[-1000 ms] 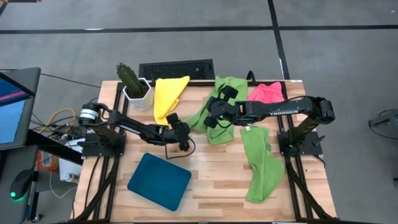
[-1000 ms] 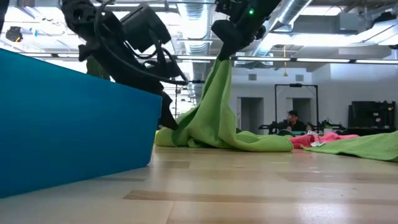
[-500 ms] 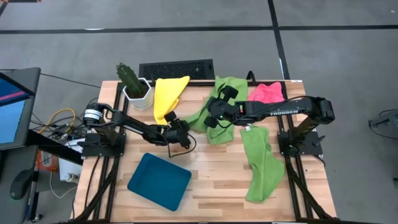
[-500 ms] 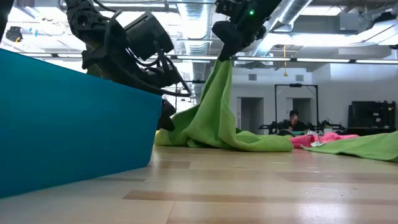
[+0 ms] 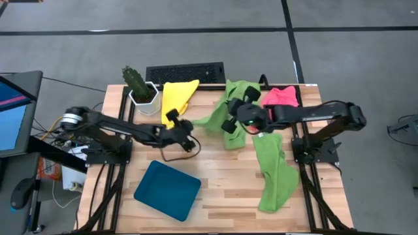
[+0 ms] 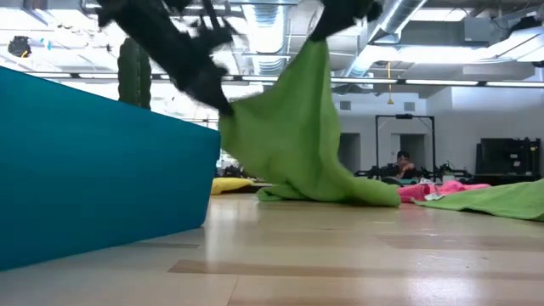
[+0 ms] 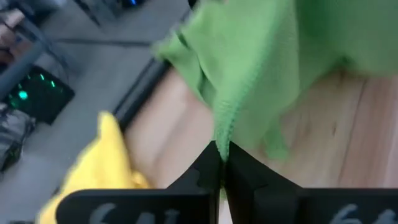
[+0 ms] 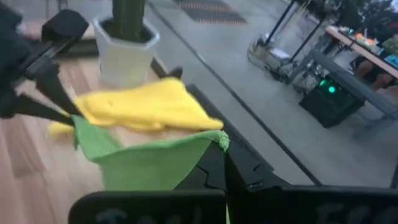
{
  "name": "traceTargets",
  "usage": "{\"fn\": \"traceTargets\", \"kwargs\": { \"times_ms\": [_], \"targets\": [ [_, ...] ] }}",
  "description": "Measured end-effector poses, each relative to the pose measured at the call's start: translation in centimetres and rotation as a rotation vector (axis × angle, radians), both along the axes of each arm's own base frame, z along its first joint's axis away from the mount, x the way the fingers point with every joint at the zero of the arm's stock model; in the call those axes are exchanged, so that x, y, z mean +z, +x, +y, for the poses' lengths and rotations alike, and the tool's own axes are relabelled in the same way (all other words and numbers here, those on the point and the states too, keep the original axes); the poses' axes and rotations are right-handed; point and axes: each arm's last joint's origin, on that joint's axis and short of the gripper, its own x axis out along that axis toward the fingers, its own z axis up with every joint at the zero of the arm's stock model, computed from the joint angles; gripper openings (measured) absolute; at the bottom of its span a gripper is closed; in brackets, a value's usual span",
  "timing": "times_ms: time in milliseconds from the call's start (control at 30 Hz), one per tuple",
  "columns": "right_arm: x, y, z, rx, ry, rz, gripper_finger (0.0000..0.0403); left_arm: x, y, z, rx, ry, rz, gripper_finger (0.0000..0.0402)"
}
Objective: Fold microfiber towels
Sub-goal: Fold the top left green microfiber
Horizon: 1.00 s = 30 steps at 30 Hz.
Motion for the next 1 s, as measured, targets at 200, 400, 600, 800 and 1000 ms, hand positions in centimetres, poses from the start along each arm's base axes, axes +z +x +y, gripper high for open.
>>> {"fn": "traceTargets", "kwargs": {
  "times_ms": [200, 400, 600, 800, 1000],
  "targets": [
    [2.9, -2.3, 1.0, 0.04, 0.007, -0.129, 0.001, 6.7, -4.1, 0.2, -0.061, 0.025, -0.18, 0.0],
    [5.1, -3.5, 1.9, 0.107, -0.033, -0.231, 0.001, 12.4, -7.0, 0.3, -0.09, 0.065, -0.246, 0.0],
    [6.3, -3.5, 1.0, 0.087, -0.154, -0.254, 0.001, 16.3, -7.4, 1.5, -0.075, 0.17, -0.179, 0.0],
    [6.2, -3.1, -2.8, -0.033, -0.232, -0.215, 0.0013, 16.8, -6.5, 5.5, 0.02, 0.24, -0.055, 0.0],
    [6.7, -3.4, -7.5, -0.082, -0.319, -0.197, 0.0011, 17.6, -5.8, 11.2, 0.069, 0.279, 0.037, 0.0]
  ]
}}
